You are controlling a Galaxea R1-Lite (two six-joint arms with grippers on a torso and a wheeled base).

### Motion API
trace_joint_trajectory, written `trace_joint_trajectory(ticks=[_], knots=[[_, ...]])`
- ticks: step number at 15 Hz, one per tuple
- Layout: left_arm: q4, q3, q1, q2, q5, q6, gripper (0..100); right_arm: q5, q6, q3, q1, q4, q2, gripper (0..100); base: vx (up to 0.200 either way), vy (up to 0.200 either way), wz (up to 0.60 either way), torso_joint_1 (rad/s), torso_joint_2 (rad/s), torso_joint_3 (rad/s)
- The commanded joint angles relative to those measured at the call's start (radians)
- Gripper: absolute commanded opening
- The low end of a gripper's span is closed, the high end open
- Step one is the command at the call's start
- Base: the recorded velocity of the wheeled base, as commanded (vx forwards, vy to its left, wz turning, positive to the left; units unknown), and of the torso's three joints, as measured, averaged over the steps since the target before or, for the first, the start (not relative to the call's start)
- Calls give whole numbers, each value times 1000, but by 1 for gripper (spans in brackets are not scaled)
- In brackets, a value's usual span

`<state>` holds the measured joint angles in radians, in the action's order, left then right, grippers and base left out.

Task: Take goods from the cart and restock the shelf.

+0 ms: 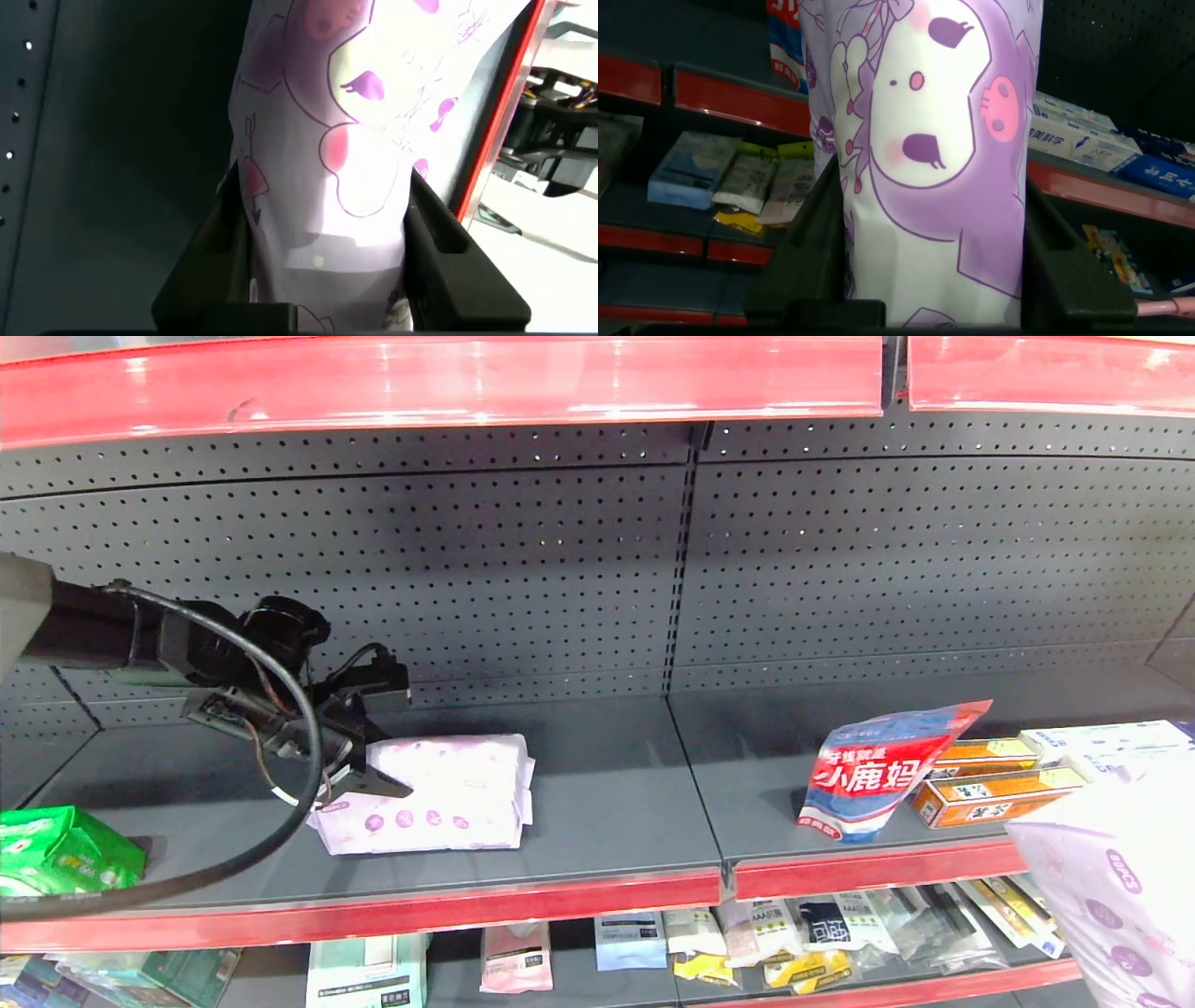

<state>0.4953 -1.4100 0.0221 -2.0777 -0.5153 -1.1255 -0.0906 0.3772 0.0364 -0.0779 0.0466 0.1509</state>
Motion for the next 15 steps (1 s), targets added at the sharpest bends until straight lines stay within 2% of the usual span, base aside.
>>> trace_joint_trajectory(ticks=[1, 4, 8, 11, 12, 15], knots=[[-17, 42, -2, 22, -5, -2, 0, 0, 0, 0, 0, 1, -1, 0, 0, 0, 0, 0, 0, 0], [-20, 95, -4, 54, -5, -2, 0, 0, 0, -3, 0, 1, 1, 0, 0, 0, 0, 0, 0, 0], [-26, 120, -18, 65, -8, -3, 0, 0, 0, -4, 0, 1, 3, 0, 0, 0, 0, 0, 0, 0], [-89, 189, -24, 82, -8, -3, 0, 0, 0, -4, 0, -1, 4, 0, 0, 0, 0, 0, 0, 0], [-138, 227, -25, 83, -12, -2, 0, 0, 0, -4, -2, -1, 7, 0, 0, 0, 0, 0, 0, 0], [-136, 237, -30, 93, -22, -2, 0, 0, 0, -4, 0, -1, 7, 0, 0, 0, 0, 0, 0, 0]])
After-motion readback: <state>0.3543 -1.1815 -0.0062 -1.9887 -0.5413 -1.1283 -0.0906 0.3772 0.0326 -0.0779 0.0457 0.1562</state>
